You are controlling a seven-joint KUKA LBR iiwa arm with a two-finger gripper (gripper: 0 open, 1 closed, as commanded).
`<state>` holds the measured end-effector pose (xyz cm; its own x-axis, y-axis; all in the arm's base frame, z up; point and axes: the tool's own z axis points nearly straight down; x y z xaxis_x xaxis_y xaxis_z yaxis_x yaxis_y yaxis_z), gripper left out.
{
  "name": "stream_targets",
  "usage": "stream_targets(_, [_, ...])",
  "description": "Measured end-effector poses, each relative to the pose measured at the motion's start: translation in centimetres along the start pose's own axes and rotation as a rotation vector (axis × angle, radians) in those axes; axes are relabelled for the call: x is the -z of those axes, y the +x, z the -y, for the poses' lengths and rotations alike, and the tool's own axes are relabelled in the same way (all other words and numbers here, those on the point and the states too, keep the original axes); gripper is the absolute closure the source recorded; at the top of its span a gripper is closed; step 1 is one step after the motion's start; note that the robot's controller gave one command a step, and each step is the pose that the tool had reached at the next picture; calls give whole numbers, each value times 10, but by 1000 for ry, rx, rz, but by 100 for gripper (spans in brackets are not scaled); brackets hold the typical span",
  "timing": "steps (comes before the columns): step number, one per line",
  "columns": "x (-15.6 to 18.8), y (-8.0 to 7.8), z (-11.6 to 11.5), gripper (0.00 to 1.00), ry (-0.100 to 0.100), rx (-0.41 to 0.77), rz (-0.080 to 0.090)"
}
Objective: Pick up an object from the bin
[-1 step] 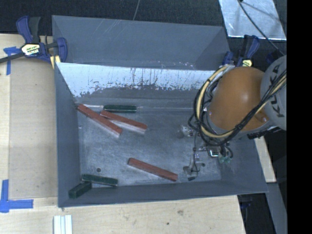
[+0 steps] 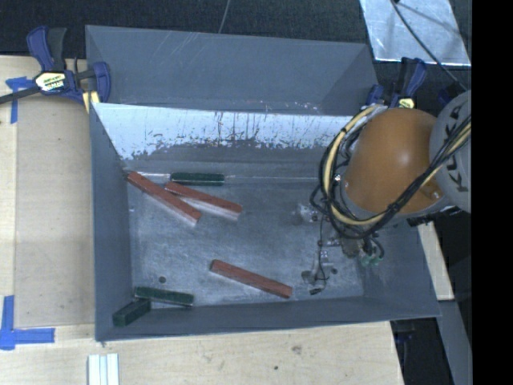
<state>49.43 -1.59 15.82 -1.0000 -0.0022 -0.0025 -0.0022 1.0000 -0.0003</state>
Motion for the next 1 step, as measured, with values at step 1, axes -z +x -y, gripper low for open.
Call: stream_targets(1, [-58, 7, 17, 0, 0, 116, 3])
